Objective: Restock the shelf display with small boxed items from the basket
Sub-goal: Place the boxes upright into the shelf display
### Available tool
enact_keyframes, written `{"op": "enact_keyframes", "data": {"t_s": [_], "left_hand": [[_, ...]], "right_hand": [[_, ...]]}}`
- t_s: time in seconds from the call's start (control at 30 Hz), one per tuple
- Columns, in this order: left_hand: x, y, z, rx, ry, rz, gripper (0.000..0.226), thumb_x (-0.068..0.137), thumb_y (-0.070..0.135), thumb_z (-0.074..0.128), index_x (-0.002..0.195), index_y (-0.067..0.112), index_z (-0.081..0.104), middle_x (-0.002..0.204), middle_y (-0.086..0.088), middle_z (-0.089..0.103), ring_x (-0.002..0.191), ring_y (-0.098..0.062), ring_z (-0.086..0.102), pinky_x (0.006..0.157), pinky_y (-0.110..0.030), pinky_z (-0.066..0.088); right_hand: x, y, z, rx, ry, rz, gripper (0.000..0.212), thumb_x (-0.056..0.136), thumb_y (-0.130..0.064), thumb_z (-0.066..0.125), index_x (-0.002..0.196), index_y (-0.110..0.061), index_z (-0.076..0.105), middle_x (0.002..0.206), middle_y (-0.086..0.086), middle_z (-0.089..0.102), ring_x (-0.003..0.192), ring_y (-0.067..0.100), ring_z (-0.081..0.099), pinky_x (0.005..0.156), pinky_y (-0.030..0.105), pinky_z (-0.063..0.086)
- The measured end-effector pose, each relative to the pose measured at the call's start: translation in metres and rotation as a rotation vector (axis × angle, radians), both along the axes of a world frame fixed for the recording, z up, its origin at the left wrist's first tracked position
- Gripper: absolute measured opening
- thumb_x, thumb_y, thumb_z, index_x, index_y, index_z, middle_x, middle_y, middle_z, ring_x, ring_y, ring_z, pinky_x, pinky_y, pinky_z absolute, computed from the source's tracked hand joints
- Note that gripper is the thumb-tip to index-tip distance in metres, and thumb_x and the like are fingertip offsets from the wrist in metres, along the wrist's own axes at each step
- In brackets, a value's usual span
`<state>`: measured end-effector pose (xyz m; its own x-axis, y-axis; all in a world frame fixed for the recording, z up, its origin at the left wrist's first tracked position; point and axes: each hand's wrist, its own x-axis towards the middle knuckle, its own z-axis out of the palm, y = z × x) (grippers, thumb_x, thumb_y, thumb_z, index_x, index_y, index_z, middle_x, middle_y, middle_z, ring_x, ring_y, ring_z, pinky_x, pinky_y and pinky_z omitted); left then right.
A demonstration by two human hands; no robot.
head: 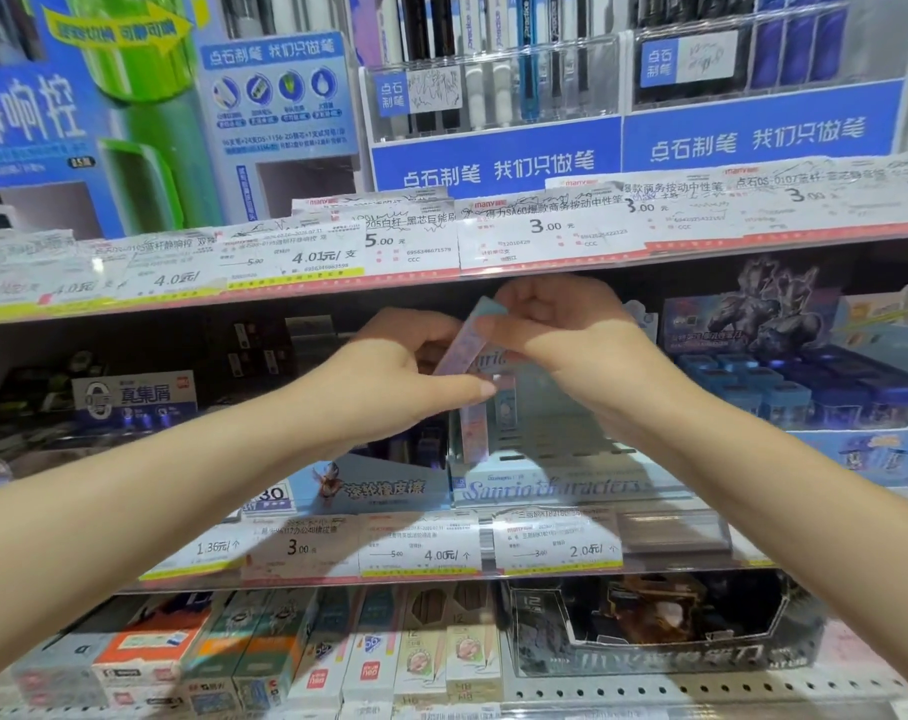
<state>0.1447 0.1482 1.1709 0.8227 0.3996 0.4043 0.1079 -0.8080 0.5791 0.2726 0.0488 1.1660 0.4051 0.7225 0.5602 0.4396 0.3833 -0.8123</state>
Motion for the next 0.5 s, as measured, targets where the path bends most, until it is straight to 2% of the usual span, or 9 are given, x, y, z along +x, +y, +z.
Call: {"op": "enact_keyframes", "data": {"t_s": [0.03,0.07,0.13,0.17,0.23,0.27,0.33,0.4,0.5], "left_hand": [[-0.003,-0.001,0.001,0.097,0.015,-0.003,0.024,0.073,0.025,0.068,0.097,0.027,0.065,0.071,0.011,0.066,0.060,-0.004,0.056,0.068,-0.014,0.048],[-0.006,0.002,0.001,0.239,0.054,-0.002,0.033,0.073,0.018,0.062,0.105,0.023,0.063,0.084,0.008,0.065,0.071,0.002,0.058,0.073,-0.008,0.045],[-0.011,0.000,0.001,0.471,0.127,-0.027,0.049,0.066,0.014,0.052,0.114,0.014,0.057,0.104,0.006,0.056,0.097,-0.001,0.055,0.084,-0.008,0.037],[-0.013,0.000,0.001,0.481,0.195,-0.022,0.046,0.066,0.011,0.051,0.112,0.011,0.057,0.103,0.007,0.056,0.100,0.001,0.055,0.081,-0.008,0.037],[-0.020,-0.008,0.003,0.443,0.331,0.011,0.028,0.077,0.003,0.053,0.103,0.014,0.059,0.069,0.012,0.057,0.078,0.020,0.056,0.061,-0.009,0.039],[-0.022,-0.012,0.003,0.437,0.364,0.016,0.037,0.081,0.002,0.053,0.113,0.020,0.055,0.065,0.017,0.048,0.074,0.026,0.052,0.059,-0.008,0.040],[-0.022,-0.007,-0.002,0.457,0.365,0.020,0.060,0.084,0.008,0.053,0.135,0.036,0.038,0.072,0.030,0.033,0.068,0.024,0.049,0.057,-0.005,0.039],[-0.023,-0.001,-0.002,0.480,0.381,0.039,0.063,0.085,0.013,0.053,0.138,0.040,0.033,0.070,0.034,0.027,0.057,0.014,0.045,0.055,-0.007,0.037],[-0.022,0.003,0.000,0.457,0.413,0.040,0.062,0.084,0.015,0.054,0.137,0.041,0.035,0.070,0.036,0.028,0.055,0.013,0.044,0.054,-0.008,0.036]], "right_hand": [[0.005,-0.002,0.000,0.011,0.031,0.007,0.018,0.080,-0.006,0.065,0.071,-0.020,0.057,0.062,-0.006,0.064,0.061,0.006,0.062,0.062,0.024,0.051],[0.009,-0.004,0.000,0.013,0.043,0.010,0.019,0.081,-0.004,0.064,0.072,-0.019,0.056,0.059,-0.008,0.064,0.055,0.002,0.062,0.056,0.018,0.053],[0.017,-0.008,-0.003,0.003,0.017,-0.018,0.022,0.082,0.000,0.062,0.073,-0.018,0.054,0.063,-0.002,0.062,0.048,-0.001,0.060,0.047,0.013,0.049],[0.020,-0.009,-0.004,0.005,-0.014,-0.043,0.024,0.082,0.002,0.061,0.074,-0.019,0.053,0.065,0.002,0.059,0.046,-0.001,0.059,0.046,0.012,0.048],[0.027,-0.008,-0.007,0.019,-0.084,-0.087,0.028,0.082,0.003,0.061,0.074,-0.023,0.053,0.066,0.003,0.054,0.046,0.000,0.056,0.049,0.011,0.048],[0.030,-0.006,-0.009,0.017,-0.134,-0.107,0.030,0.082,0.003,0.061,0.074,-0.025,0.053,0.066,0.002,0.053,0.050,0.002,0.056,0.053,0.014,0.051],[0.035,-0.002,-0.014,-0.022,-0.263,-0.152,0.032,0.082,0.000,0.062,0.076,-0.030,0.052,0.071,0.000,0.055,0.065,0.014,0.059,0.068,0.028,0.055],[0.037,0.002,-0.017,-0.066,-0.346,-0.173,0.034,0.082,-0.002,0.063,0.076,-0.033,0.051,0.079,0.004,0.059,0.077,0.022,0.060,0.081,0.037,0.054],[0.037,0.006,-0.020,-0.096,-0.386,-0.156,0.024,0.083,-0.001,0.062,0.084,-0.024,0.053,0.098,0.020,0.063,0.082,0.025,0.060,0.085,0.041,0.054]]}}
